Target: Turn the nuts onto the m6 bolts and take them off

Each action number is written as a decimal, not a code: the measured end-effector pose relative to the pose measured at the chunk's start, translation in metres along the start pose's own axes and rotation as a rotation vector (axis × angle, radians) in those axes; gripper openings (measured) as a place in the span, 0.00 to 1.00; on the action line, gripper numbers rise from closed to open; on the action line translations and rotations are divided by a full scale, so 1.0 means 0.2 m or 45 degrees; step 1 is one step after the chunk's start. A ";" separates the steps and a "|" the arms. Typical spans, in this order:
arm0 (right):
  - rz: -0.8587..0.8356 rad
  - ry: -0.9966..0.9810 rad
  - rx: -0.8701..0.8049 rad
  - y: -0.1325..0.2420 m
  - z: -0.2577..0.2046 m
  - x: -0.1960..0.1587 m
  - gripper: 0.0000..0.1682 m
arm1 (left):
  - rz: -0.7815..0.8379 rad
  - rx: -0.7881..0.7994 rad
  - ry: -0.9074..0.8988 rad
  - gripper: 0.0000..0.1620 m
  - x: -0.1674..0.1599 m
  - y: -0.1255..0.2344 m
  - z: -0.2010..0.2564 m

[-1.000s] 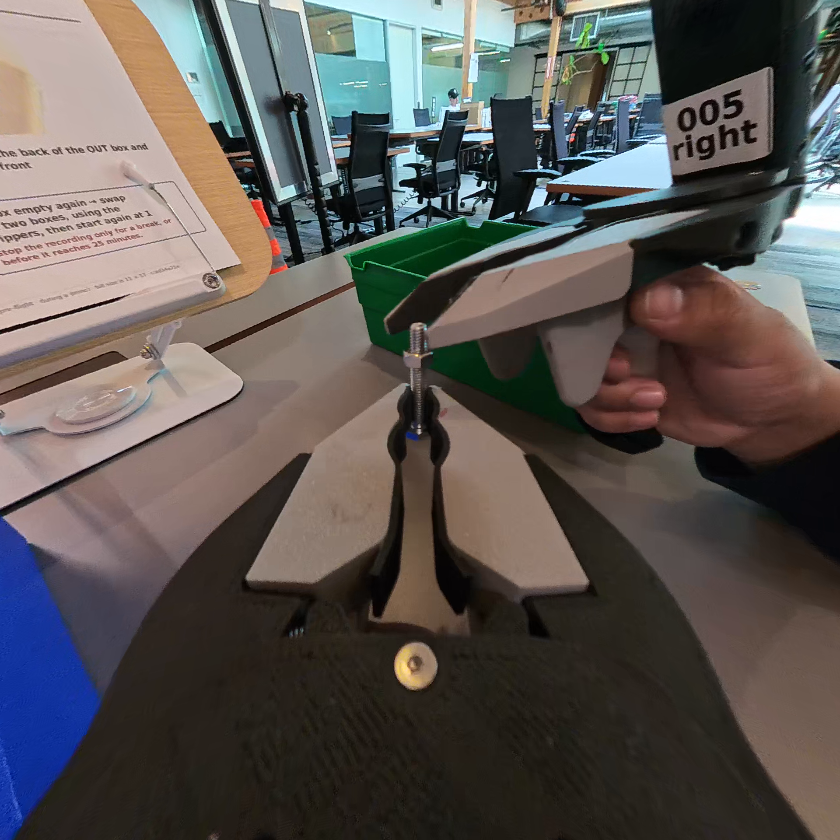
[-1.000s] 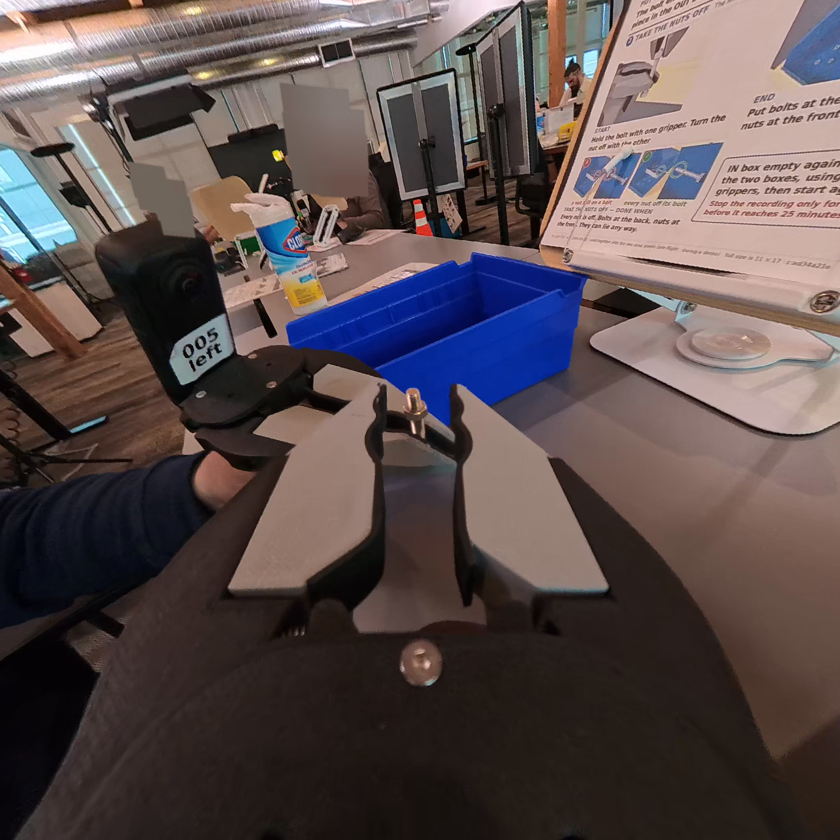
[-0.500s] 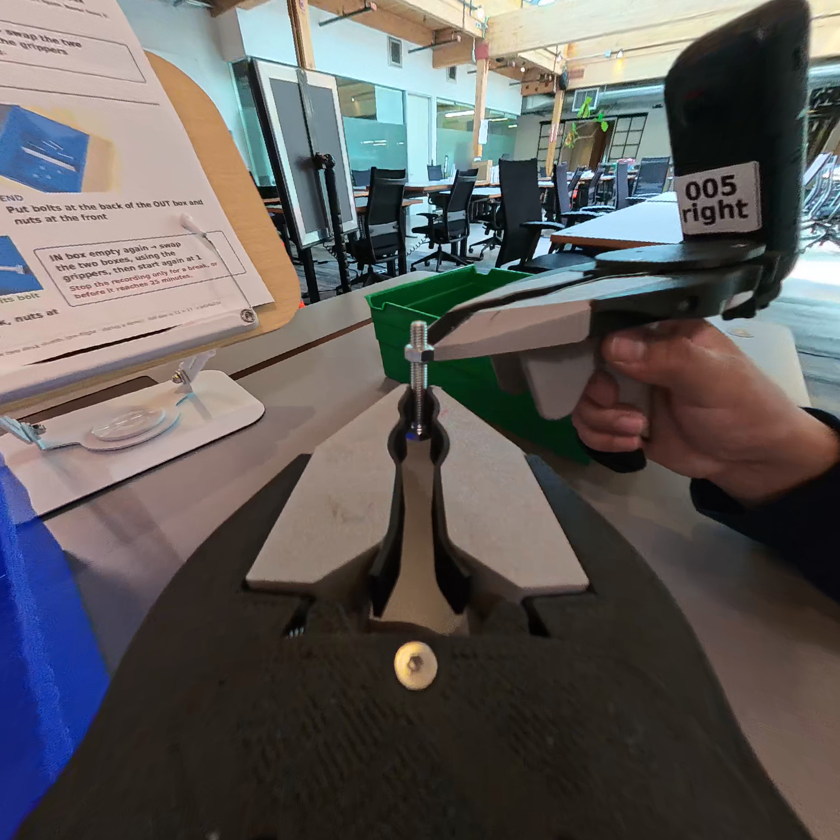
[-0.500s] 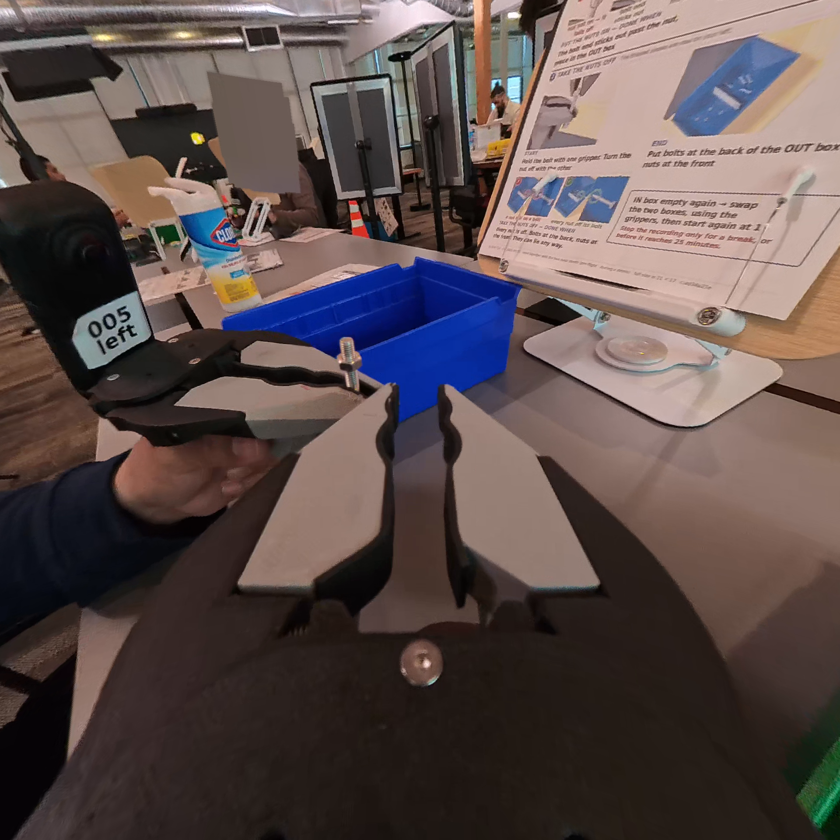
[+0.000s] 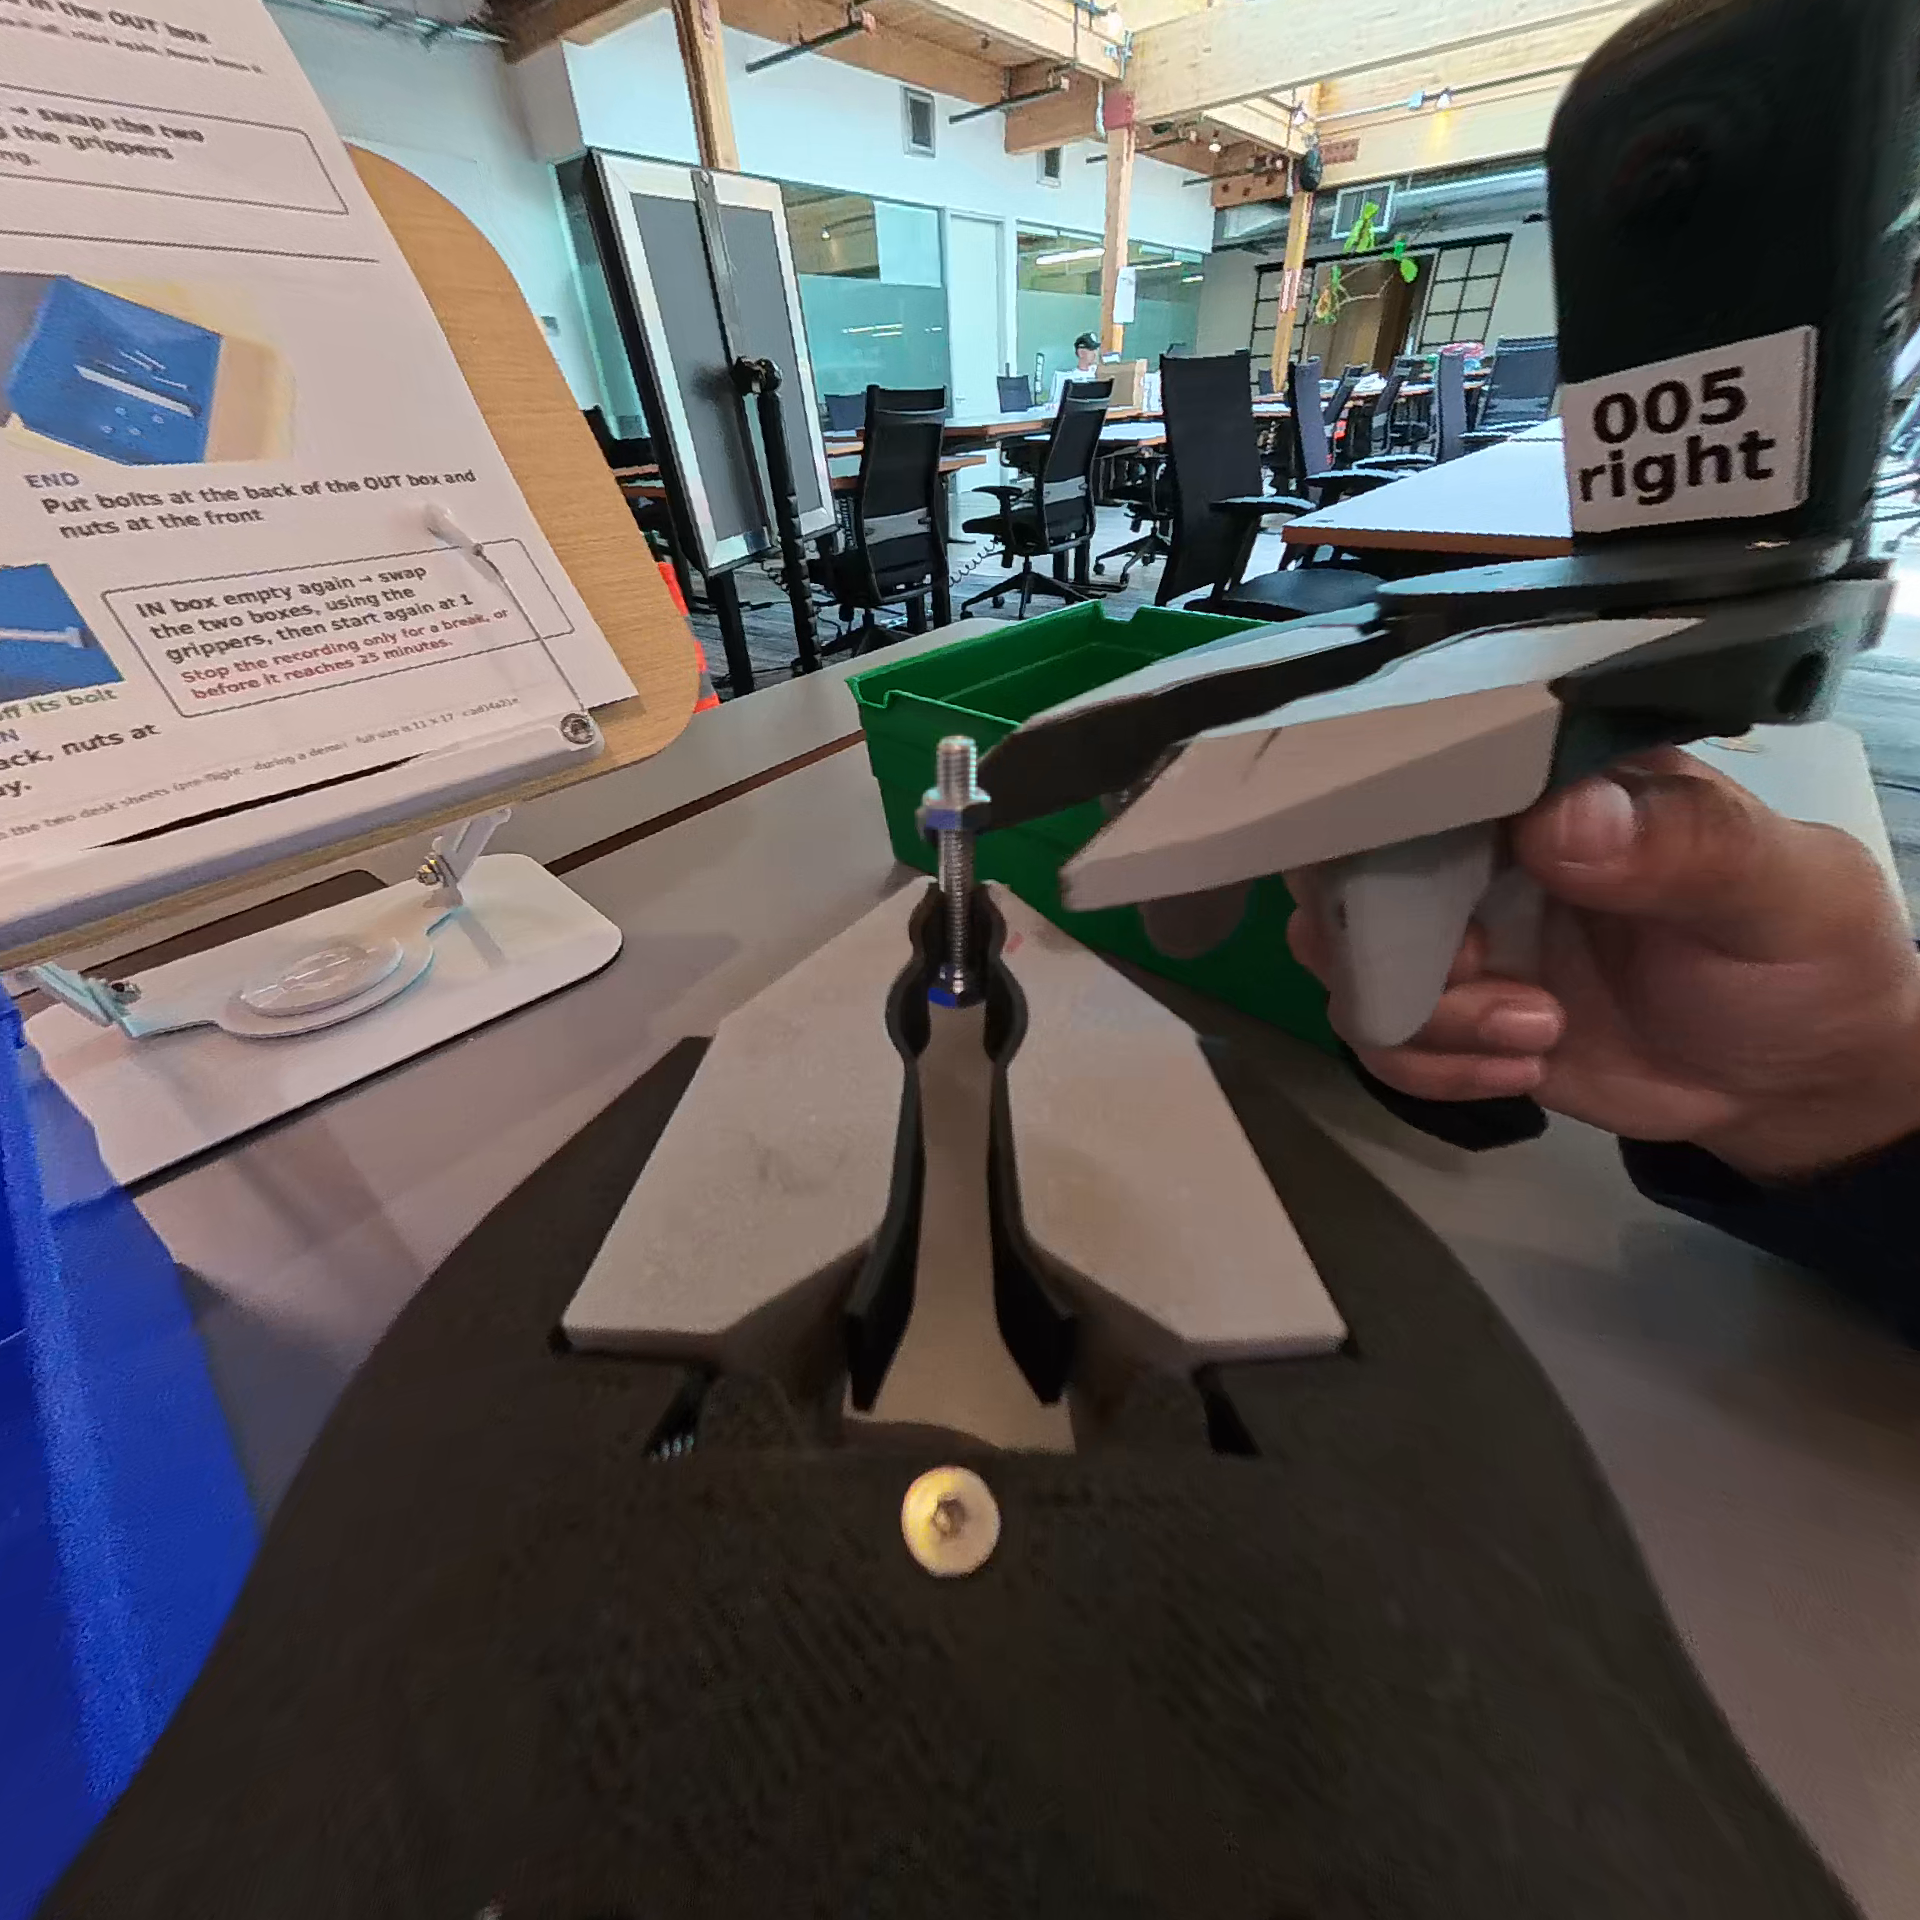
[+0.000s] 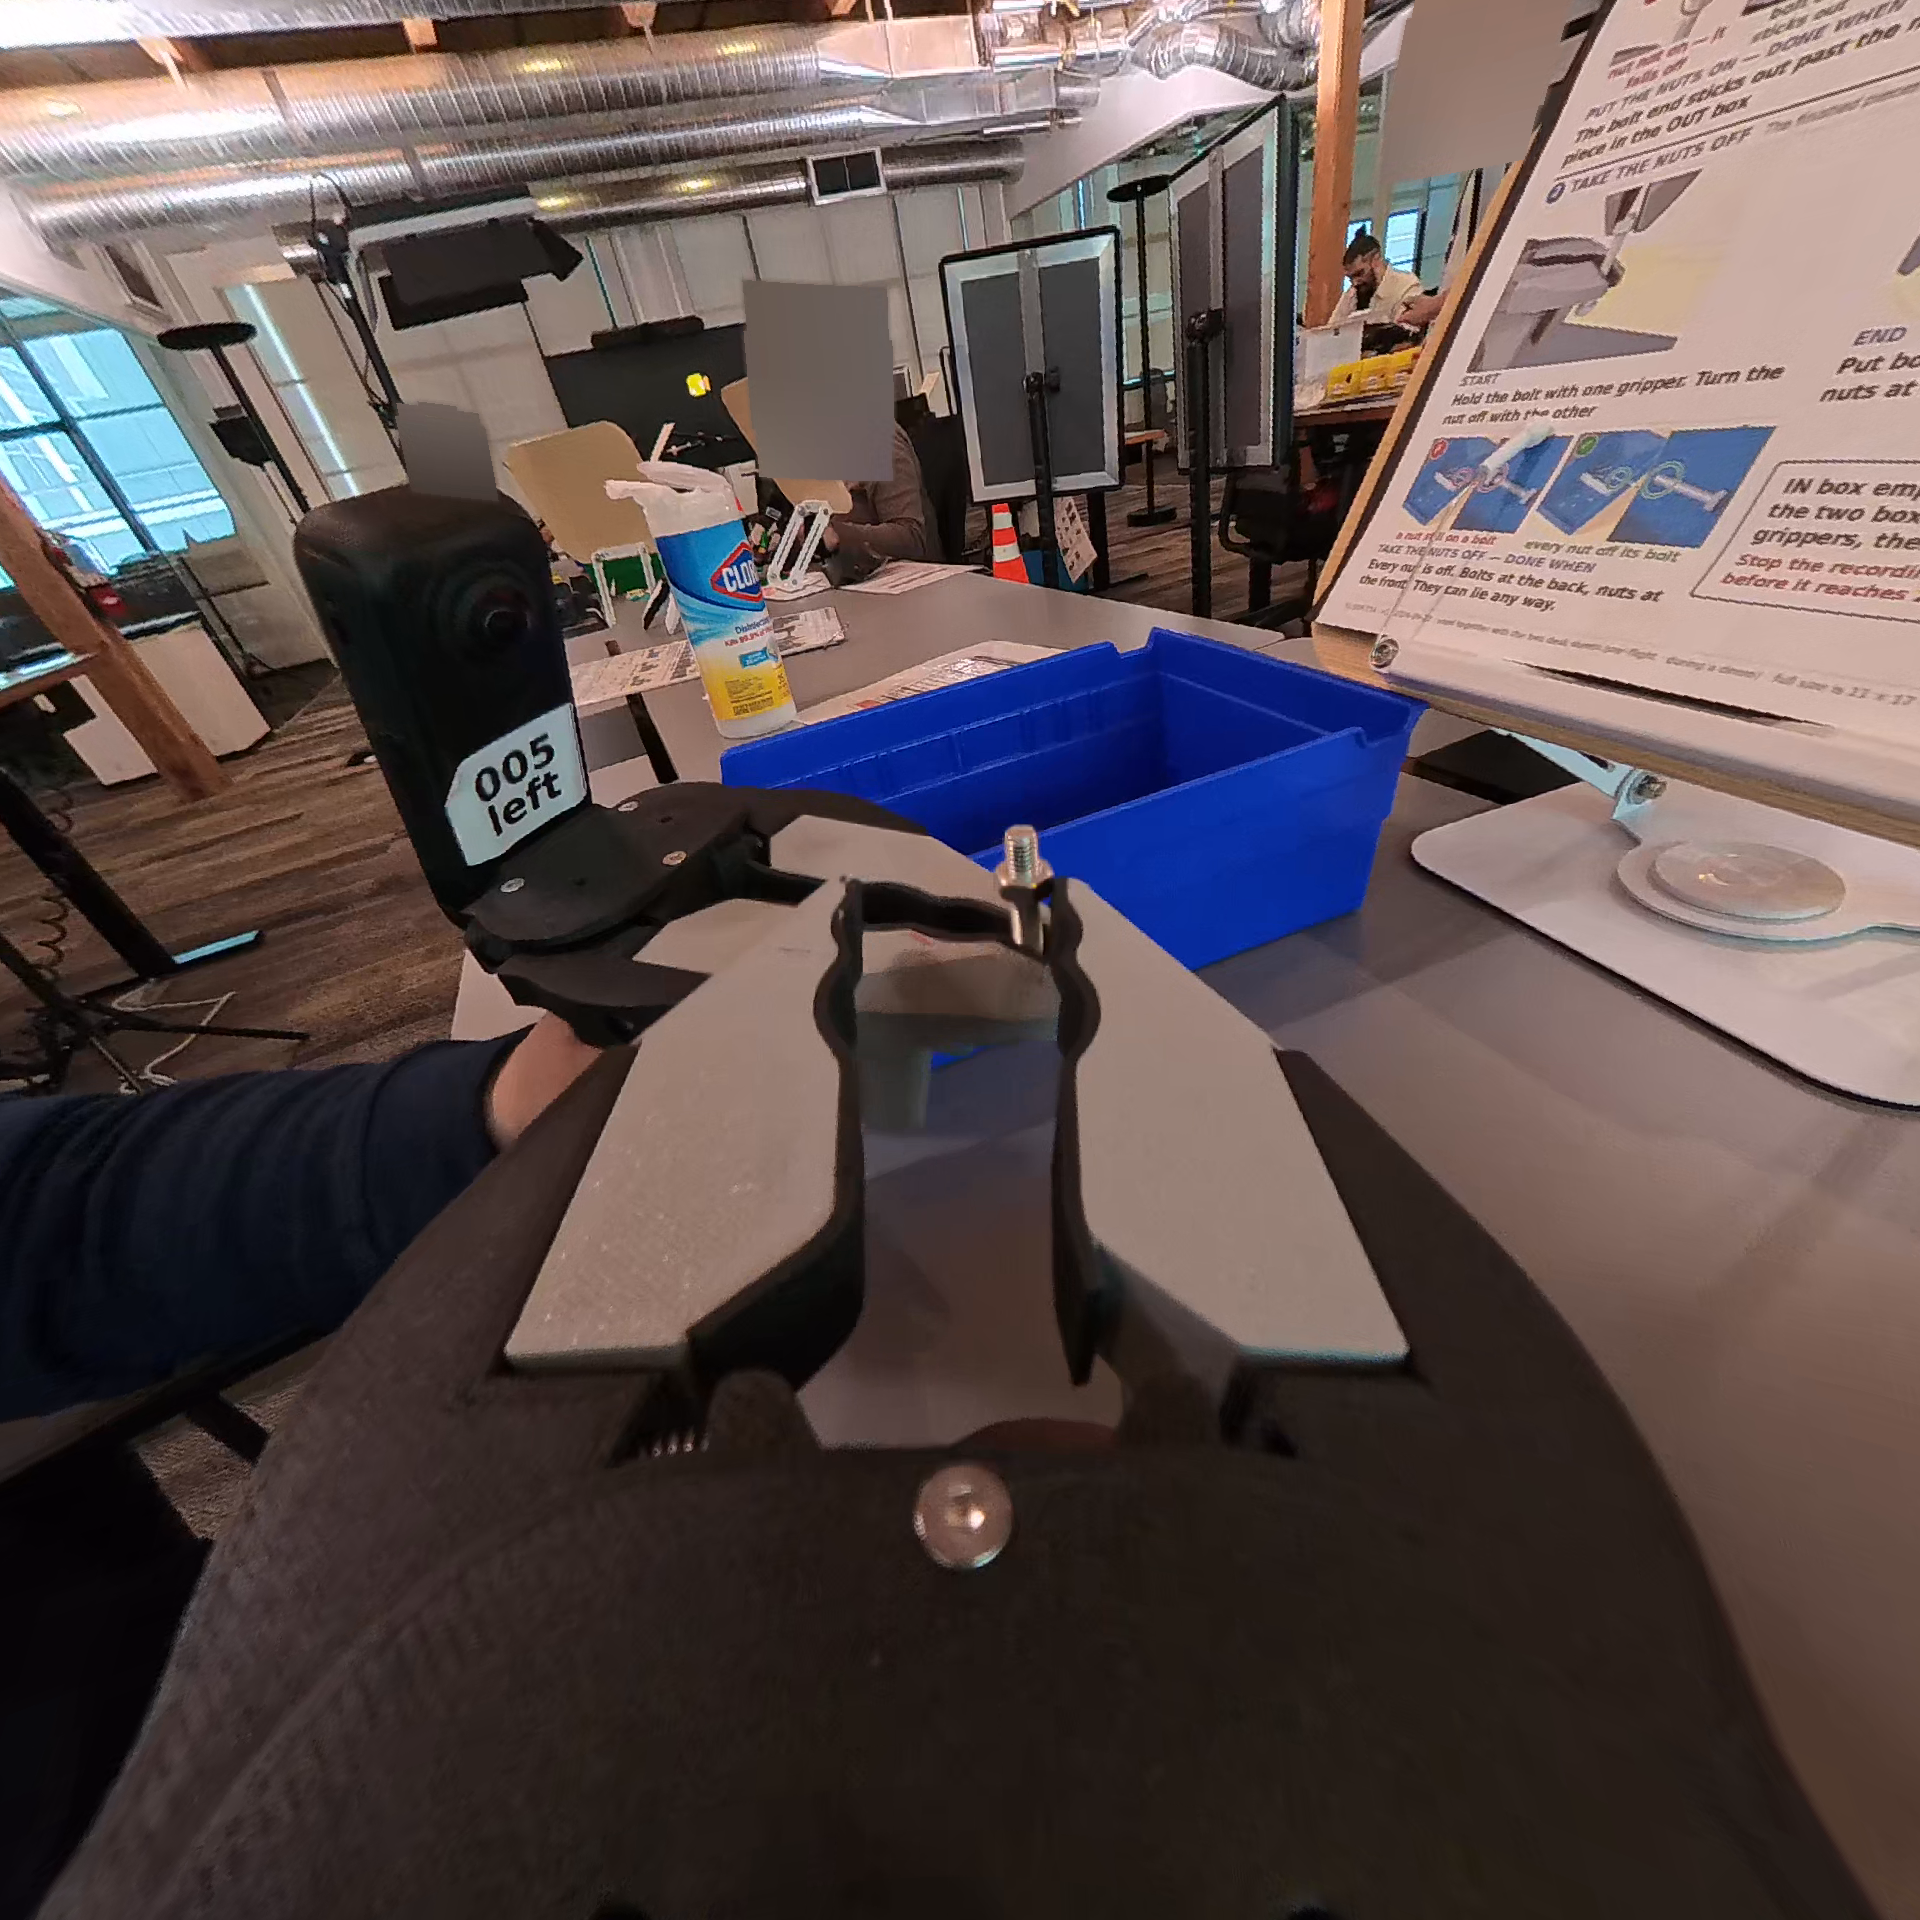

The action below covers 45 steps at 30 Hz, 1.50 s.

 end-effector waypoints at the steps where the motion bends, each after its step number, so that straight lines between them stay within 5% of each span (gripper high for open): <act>1: -0.003 -0.005 0.008 -0.01 -0.01 0.00 0.20 | 0.003 -0.025 -0.010 0.01 0.00 0.00 0.02; 16: -0.006 0.004 0.041 -0.03 -0.05 -0.01 0.27 | -0.010 -0.056 -0.063 0.01 0.01 -0.01 0.08; 25: 0.006 -0.020 0.019 0.00 -0.02 0.00 0.20 | -0.025 -0.024 -0.023 0.01 0.00 0.00 0.04; 28: -0.011 -0.009 0.035 -0.04 -0.06 -0.02 0.28 | -0.043 -0.071 -0.048 0.01 0.00 -0.02 0.11; 37: 0.013 -0.015 0.025 0.00 -0.03 0.00 0.19 | -0.039 -0.049 0.009 0.01 0.00 0.01 0.04; 40: -0.034 0.006 0.011 -0.05 -0.05 -0.04 0.29 | -0.080 -0.070 -0.077 0.01 -0.02 -0.02 0.11; 45: 0.002 0.039 -0.044 0.00 0.00 0.00 0.23 | -0.059 0.022 -0.076 0.01 0.00 0.01 0.01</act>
Point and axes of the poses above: each gripper's, where its closed fingertips meet, y back along the fingers, x out of its top, z = x × y across the jaws, the point moved 1 cm from there along y, back along the fingers, and after that the axes turned 12 degrees about -y, right-handed, at the moved point
